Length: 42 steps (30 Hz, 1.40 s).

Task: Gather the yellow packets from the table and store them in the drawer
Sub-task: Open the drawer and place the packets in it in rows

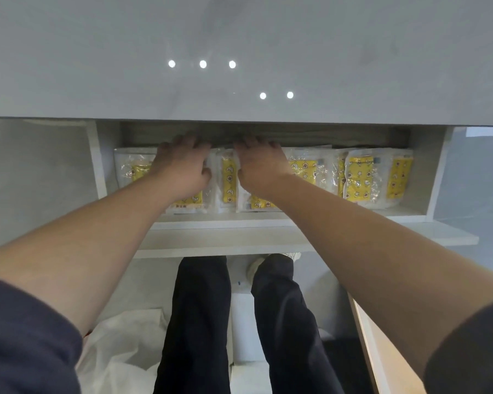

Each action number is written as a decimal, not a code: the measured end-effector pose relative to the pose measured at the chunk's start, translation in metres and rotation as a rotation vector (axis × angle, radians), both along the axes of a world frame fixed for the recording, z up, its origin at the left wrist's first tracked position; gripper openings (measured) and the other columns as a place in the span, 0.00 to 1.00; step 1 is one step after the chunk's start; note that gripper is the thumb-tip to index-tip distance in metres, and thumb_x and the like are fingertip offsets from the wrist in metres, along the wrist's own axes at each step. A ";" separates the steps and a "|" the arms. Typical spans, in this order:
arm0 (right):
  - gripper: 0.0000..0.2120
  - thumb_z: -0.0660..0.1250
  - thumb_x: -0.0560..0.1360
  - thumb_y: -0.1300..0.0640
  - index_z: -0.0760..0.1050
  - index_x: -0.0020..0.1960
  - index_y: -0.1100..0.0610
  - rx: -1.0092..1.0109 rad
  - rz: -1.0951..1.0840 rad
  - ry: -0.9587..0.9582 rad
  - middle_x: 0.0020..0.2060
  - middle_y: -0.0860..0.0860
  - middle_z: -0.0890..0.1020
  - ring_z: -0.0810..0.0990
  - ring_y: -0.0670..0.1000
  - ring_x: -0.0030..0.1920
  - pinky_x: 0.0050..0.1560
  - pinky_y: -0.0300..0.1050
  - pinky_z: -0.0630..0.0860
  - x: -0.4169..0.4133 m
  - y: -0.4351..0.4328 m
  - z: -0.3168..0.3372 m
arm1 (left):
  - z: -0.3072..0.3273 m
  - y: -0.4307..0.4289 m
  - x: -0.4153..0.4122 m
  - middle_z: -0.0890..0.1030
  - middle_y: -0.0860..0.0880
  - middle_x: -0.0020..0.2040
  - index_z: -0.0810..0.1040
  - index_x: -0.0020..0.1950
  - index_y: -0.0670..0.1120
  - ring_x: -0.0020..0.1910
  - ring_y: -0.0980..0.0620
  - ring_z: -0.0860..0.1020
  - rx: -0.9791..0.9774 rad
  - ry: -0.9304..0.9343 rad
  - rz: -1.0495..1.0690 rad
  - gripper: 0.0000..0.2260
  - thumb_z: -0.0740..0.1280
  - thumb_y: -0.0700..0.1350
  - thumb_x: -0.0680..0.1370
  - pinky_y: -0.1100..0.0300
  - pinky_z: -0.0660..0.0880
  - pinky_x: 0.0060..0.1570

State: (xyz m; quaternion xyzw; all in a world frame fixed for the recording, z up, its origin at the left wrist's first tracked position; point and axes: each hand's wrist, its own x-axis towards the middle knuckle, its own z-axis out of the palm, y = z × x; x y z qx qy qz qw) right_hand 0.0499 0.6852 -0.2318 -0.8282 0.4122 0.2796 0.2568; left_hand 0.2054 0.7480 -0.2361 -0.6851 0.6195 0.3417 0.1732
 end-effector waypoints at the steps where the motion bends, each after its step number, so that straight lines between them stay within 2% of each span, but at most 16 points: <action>1: 0.26 0.61 0.74 0.60 0.63 0.72 0.55 -0.012 0.001 0.006 0.70 0.53 0.67 0.66 0.56 0.68 0.67 0.51 0.63 -0.001 0.002 0.000 | 0.000 0.001 0.001 0.69 0.42 0.67 0.68 0.70 0.46 0.64 0.39 0.68 -0.007 -0.007 -0.010 0.23 0.62 0.49 0.76 0.46 0.66 0.61; 8: 0.26 0.63 0.71 0.63 0.67 0.69 0.55 -0.030 -0.038 0.035 0.67 0.54 0.68 0.68 0.56 0.66 0.65 0.51 0.65 0.006 0.003 0.000 | 0.005 0.006 0.004 0.69 0.41 0.67 0.66 0.72 0.48 0.64 0.38 0.69 -0.029 -0.026 -0.053 0.25 0.64 0.48 0.76 0.44 0.65 0.64; 12: 0.29 0.64 0.71 0.61 0.64 0.72 0.54 -0.046 -0.078 0.102 0.68 0.54 0.66 0.66 0.56 0.68 0.68 0.53 0.63 -0.005 0.002 0.000 | 0.004 0.009 -0.004 0.67 0.41 0.71 0.60 0.75 0.46 0.69 0.36 0.65 -0.075 -0.026 -0.051 0.29 0.64 0.47 0.75 0.40 0.57 0.71; 15: 0.30 0.63 0.72 0.61 0.62 0.73 0.53 -0.037 -0.076 0.080 0.69 0.54 0.66 0.65 0.56 0.69 0.70 0.53 0.61 -0.019 0.000 -0.001 | 0.007 0.000 -0.024 0.67 0.42 0.72 0.58 0.76 0.45 0.70 0.37 0.65 -0.132 0.033 -0.071 0.30 0.64 0.47 0.75 0.43 0.54 0.72; 21: 0.31 0.63 0.73 0.66 0.62 0.75 0.54 -0.077 -0.133 0.119 0.70 0.55 0.67 0.65 0.57 0.71 0.75 0.52 0.56 -0.054 -0.025 0.008 | 0.000 -0.022 -0.056 0.69 0.40 0.70 0.59 0.76 0.42 0.67 0.39 0.68 -0.139 0.089 -0.052 0.28 0.61 0.48 0.78 0.45 0.59 0.71; 25: 0.28 0.61 0.74 0.69 0.64 0.73 0.56 -0.103 -0.132 0.127 0.68 0.55 0.69 0.68 0.57 0.68 0.73 0.51 0.59 -0.071 -0.023 0.006 | -0.005 -0.018 -0.066 0.72 0.40 0.68 0.63 0.74 0.40 0.65 0.40 0.70 -0.163 0.089 -0.090 0.25 0.60 0.45 0.77 0.46 0.62 0.70; 31: 0.26 0.59 0.75 0.68 0.64 0.72 0.57 -0.118 -0.121 0.072 0.69 0.56 0.69 0.67 0.57 0.68 0.73 0.50 0.60 -0.076 -0.018 0.000 | -0.005 -0.012 -0.076 0.73 0.39 0.66 0.66 0.72 0.38 0.65 0.39 0.70 -0.169 0.065 -0.081 0.25 0.62 0.45 0.76 0.46 0.60 0.70; 35: 0.29 0.60 0.75 0.68 0.61 0.75 0.55 -0.085 -0.138 0.069 0.71 0.55 0.67 0.65 0.58 0.71 0.75 0.52 0.58 -0.084 -0.029 0.005 | -0.007 -0.022 -0.080 0.74 0.41 0.64 0.68 0.71 0.40 0.63 0.39 0.71 -0.150 0.075 -0.063 0.24 0.63 0.45 0.76 0.46 0.64 0.67; 39: 0.27 0.59 0.75 0.68 0.64 0.73 0.56 -0.121 -0.151 0.082 0.69 0.56 0.69 0.67 0.57 0.69 0.72 0.50 0.61 -0.096 -0.028 0.009 | -0.009 -0.027 -0.094 0.74 0.41 0.65 0.67 0.72 0.40 0.64 0.40 0.71 -0.160 0.148 -0.056 0.24 0.62 0.44 0.76 0.46 0.66 0.68; 42: 0.25 0.59 0.75 0.67 0.66 0.71 0.55 -0.136 -0.122 0.065 0.68 0.56 0.70 0.67 0.58 0.68 0.72 0.51 0.60 -0.097 -0.025 0.003 | -0.008 -0.028 -0.102 0.75 0.41 0.64 0.70 0.69 0.39 0.62 0.40 0.72 -0.181 0.156 -0.030 0.22 0.62 0.42 0.76 0.47 0.66 0.66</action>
